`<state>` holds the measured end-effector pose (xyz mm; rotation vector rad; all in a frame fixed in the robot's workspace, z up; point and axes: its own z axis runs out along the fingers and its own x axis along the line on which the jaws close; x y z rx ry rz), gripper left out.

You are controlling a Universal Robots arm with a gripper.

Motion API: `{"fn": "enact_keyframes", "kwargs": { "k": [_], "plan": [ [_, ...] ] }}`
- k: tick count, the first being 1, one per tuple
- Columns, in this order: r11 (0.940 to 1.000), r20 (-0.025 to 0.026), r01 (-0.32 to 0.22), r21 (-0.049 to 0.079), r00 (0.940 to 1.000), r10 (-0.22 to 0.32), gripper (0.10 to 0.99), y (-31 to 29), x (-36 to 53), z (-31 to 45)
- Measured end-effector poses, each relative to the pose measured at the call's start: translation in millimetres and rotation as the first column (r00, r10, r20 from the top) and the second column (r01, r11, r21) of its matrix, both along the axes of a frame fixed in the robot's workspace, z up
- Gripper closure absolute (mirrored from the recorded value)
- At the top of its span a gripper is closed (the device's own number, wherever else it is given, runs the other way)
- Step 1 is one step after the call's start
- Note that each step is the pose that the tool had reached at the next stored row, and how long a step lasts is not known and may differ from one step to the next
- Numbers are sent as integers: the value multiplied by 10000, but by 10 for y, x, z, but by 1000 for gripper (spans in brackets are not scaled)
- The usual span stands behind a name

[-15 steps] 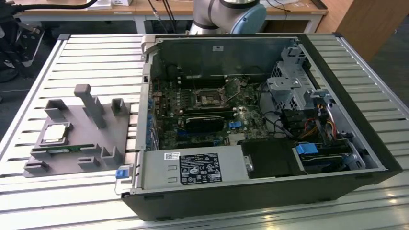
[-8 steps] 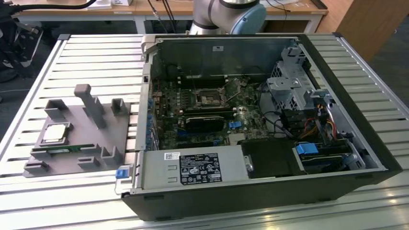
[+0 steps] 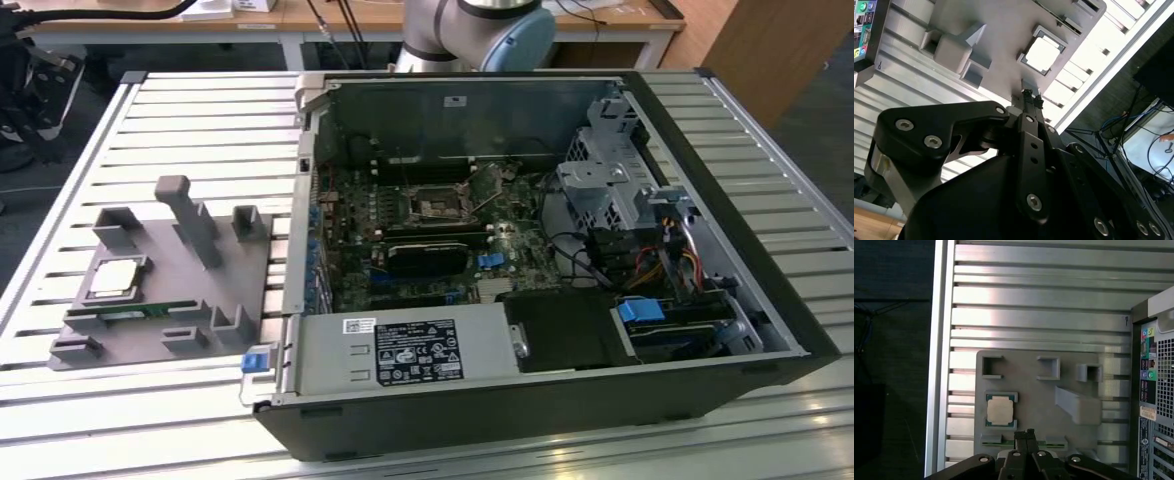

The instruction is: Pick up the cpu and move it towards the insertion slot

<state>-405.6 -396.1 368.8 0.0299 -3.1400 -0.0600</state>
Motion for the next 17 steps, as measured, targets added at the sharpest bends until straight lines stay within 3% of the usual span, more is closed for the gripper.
{"fn": "enact_keyframes", "kwargs": {
  "k": [9,17],
  "plan": [
    [10000,0,0,0,10000,0,980,0,-97,-28],
    [10000,-1,-1,0,10000,1,980,0,-122,-58]
  ]
}}
